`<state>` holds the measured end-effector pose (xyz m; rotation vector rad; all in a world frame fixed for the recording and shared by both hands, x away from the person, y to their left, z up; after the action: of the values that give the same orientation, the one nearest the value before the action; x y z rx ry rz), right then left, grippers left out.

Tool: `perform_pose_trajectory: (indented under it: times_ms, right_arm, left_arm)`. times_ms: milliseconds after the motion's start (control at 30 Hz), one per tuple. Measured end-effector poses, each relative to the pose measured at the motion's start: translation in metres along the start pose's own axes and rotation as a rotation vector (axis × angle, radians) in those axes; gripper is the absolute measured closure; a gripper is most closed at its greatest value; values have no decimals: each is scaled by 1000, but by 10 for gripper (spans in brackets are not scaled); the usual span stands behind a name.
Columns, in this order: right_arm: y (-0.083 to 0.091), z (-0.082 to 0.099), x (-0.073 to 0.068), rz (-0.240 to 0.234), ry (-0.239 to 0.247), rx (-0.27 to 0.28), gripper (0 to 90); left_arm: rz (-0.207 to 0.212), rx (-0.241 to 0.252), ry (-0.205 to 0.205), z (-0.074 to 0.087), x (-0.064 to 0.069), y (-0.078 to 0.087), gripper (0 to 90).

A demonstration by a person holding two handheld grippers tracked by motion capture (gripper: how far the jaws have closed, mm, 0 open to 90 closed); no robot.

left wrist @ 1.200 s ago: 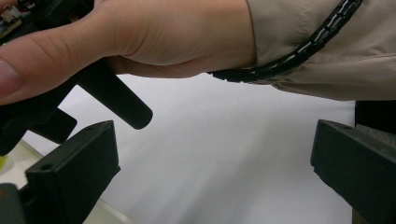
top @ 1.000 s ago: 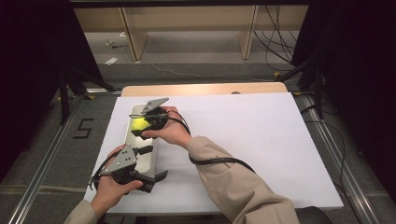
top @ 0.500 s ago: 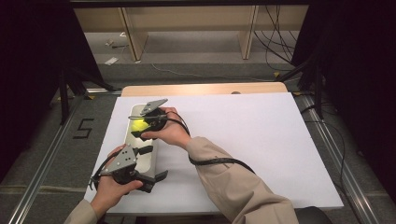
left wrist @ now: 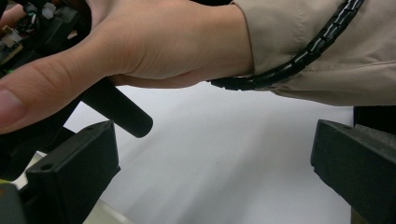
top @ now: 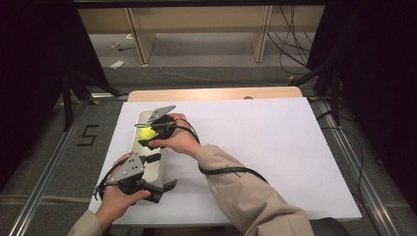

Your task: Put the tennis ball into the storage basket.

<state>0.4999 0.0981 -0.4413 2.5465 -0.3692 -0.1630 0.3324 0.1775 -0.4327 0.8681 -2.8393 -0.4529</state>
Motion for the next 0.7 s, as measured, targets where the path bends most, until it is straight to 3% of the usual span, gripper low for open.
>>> perform_pose_trajectory:
  times_ms: [233,700]
  right_arm:
    - [5,-6,2,3,-23,54,96]
    - [21,-5,6,33,-24,67,86]
  left_arm:
    - [1,-1,1,0,0,0,6]
    - [0,-1,3,0,0,0,6]
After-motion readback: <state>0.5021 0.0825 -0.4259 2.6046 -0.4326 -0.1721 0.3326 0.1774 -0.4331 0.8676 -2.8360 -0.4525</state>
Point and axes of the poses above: each handheld gripper's, and its own axes: y roughly backward along the jaws, z roughly out of its underside, x roughly to its right, the point moved 2 cm from there along -y, roughly forward along the jaws, and after that the axes turned 1 degree about -x, right-handed, at the moved point
